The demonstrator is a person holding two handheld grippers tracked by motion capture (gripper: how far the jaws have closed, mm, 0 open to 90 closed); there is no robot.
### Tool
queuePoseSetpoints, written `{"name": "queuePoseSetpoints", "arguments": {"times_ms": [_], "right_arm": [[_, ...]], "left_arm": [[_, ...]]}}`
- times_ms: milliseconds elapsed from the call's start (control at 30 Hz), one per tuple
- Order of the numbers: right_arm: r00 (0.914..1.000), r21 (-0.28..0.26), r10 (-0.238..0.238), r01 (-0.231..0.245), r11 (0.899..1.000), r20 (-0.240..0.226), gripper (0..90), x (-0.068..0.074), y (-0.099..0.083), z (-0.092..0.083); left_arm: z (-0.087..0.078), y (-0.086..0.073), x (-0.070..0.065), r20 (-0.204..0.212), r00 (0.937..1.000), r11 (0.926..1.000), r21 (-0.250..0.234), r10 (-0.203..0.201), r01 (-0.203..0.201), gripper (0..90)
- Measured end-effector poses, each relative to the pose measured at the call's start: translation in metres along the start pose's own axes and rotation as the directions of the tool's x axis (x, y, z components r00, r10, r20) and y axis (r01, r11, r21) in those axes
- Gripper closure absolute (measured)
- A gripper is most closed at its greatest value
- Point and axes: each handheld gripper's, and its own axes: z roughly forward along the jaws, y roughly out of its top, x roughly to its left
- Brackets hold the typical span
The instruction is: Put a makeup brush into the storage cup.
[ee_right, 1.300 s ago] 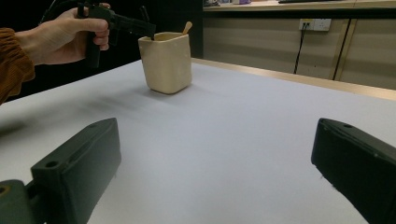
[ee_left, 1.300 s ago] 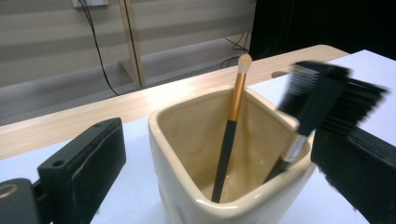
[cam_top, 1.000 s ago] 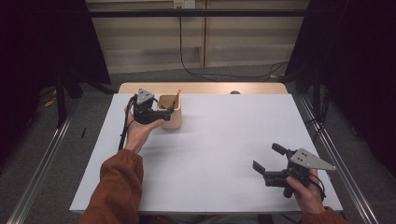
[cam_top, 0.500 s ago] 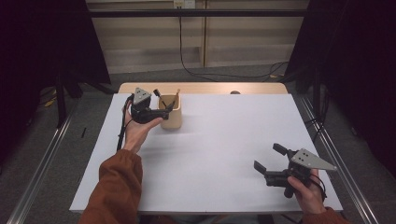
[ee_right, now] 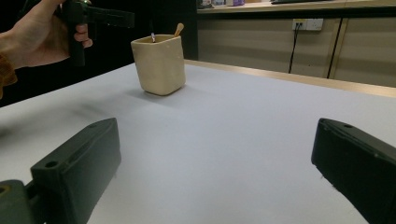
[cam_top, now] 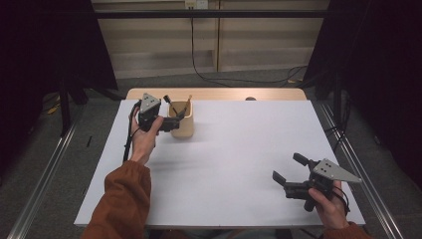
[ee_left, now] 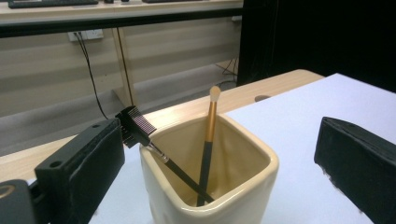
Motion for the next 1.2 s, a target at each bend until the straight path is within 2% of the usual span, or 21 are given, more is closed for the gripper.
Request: {"name": "queuePoseSetpoints", "arguments": {"times_ms": [133,367,667,867,1200], "right_arm": [[1.0,0.002,-0.007,0.007,1.0,-0.006,0.6,0.001,0.0,0.001],[1.0,0.002,-0.006,0.006,1.0,-0.003,0.6,0.003,0.001,0.001],[0.9999,0.006,-0.01,0.01,1.0,-0.002,0.6,0.004,0.001,0.002],[0.9999,0.004,-0.011,0.011,1.0,-0.003,0.5,0.004,0.002,0.002],[1.0,0.004,-0.006,0.006,1.0,0.002,0.0,0.003,0.002,0.003]], "left_arm": [[-0.005,-0.002,-0.001,0.007,0.9998,0.9998,-0.001,-0.021,0.021,1.6],[-0.017,-0.004,-0.001,0.007,0.9996,0.9996,-0.002,-0.029,0.029,1.7],[-0.033,-0.003,-0.007,0.01,0.9999,0.9999,-0.016,-0.006,0.006,1.7],[-0.039,-0.007,-0.012,0.022,0.9997,1.0,-0.002,-0.008,0.008,1.7],[-0.056,-0.01,-0.018,0.022,0.9997,0.9999,-0.016,-0.004,0.004,1.7]]}}
